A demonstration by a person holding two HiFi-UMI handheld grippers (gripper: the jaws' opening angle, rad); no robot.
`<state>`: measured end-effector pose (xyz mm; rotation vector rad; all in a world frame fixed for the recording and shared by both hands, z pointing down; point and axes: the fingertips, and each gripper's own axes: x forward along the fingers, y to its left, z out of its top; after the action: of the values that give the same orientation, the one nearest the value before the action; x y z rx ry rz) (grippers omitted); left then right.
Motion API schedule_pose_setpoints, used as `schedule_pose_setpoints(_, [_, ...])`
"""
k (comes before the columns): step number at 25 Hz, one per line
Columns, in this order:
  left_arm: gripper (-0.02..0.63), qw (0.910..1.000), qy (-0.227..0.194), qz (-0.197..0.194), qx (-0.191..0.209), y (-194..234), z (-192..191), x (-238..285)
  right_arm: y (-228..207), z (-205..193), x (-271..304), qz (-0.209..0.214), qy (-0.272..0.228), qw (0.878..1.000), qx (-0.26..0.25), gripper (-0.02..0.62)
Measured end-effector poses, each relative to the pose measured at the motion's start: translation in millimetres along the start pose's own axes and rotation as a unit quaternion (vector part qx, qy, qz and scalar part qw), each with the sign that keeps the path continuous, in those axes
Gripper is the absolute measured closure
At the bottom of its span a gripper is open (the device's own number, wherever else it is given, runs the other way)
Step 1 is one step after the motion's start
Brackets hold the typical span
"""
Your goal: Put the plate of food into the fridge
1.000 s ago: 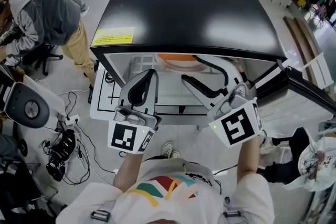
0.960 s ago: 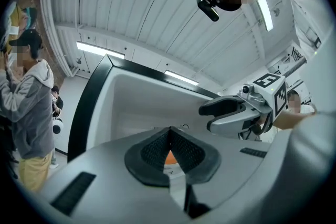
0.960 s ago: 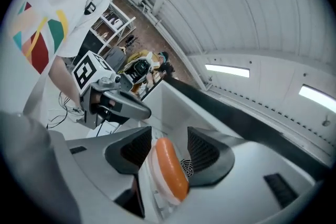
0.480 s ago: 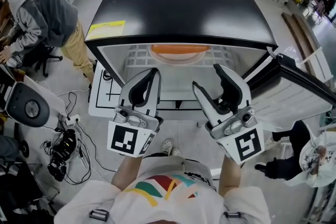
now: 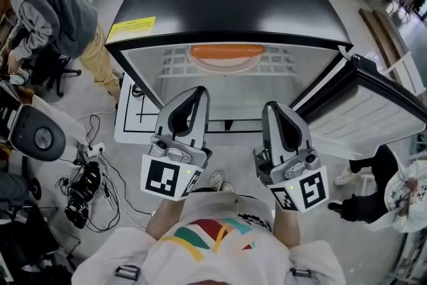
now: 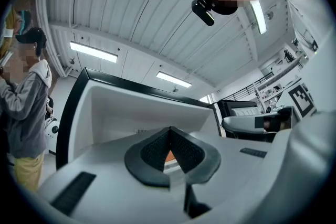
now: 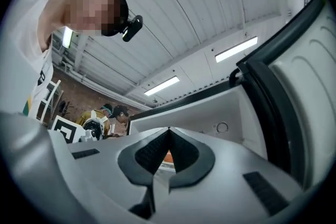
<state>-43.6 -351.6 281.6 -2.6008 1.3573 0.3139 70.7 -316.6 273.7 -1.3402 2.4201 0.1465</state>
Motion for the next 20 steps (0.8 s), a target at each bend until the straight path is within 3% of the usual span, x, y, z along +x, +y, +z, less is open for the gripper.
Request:
schedule_pose_setpoints(16, [0.601, 1.0000, 0.005, -0.005, 0.001, -3, -3, 0, -7, -19, -8, -0.045, 0.040, 0.998, -0.030, 0.597])
schedule_pose_setpoints(20, [0.601, 1.0000, 0.003, -0.002, 0.003, 0, -2, 0, -11, -23, -7, -0.050, 0.048, 0.997, -0.018, 0.597])
